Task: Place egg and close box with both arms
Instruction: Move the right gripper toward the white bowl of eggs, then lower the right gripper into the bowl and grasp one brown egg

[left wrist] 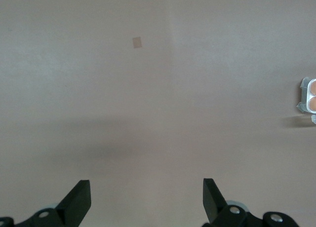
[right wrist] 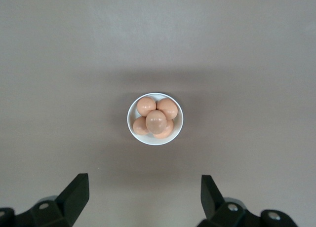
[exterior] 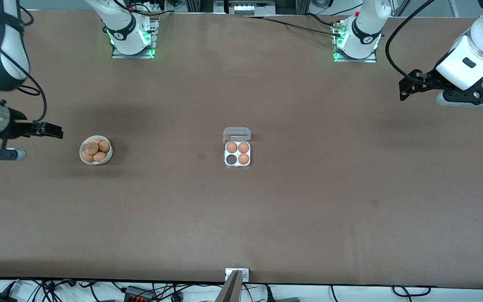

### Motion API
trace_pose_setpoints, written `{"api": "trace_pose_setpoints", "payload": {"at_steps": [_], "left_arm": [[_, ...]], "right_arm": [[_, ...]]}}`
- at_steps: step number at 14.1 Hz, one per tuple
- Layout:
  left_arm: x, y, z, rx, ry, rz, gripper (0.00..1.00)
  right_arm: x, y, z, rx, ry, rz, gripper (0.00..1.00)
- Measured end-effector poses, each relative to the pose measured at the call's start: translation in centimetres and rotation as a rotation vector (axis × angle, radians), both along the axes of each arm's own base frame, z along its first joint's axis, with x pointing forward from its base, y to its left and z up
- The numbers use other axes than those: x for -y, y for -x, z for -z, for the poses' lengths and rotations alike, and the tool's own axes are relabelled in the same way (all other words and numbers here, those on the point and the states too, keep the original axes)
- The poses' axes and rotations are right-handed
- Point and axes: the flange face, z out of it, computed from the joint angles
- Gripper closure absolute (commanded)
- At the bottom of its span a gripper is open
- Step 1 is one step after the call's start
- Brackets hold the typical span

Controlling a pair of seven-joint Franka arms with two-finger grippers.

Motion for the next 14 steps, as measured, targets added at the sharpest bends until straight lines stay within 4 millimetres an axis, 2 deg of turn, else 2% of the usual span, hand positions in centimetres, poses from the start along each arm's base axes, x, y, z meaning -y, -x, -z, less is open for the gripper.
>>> {"api": "trace_pose_setpoints", "payload": {"at_steps": [5, 10, 12, 14], "left_arm": [[0.0, 0.0, 0.0, 0.0, 0.0, 0.0, 0.0], [0.0, 0.0, 0.0, 0.0, 0.0, 0.0, 0.0], [0.0, 0.0, 0.0, 0.0, 0.0, 0.001, 0.0], [0.0, 0.0, 0.0, 0.0, 0.0, 0.001, 0.0]], "right_arm": [[0.0, -1.3, 9.7, -0.128, -0.004, 0.008, 0.0], [0.7, -1.0, 18.0, -0.253, -0.082, 0.079, 0.0], [2.2, -0.8, 20.7, -0.282, -0.107, 0.117, 0.0], [2.9, -0.8, 21.8, -0.285, -0.109, 0.129, 0.0]]}}
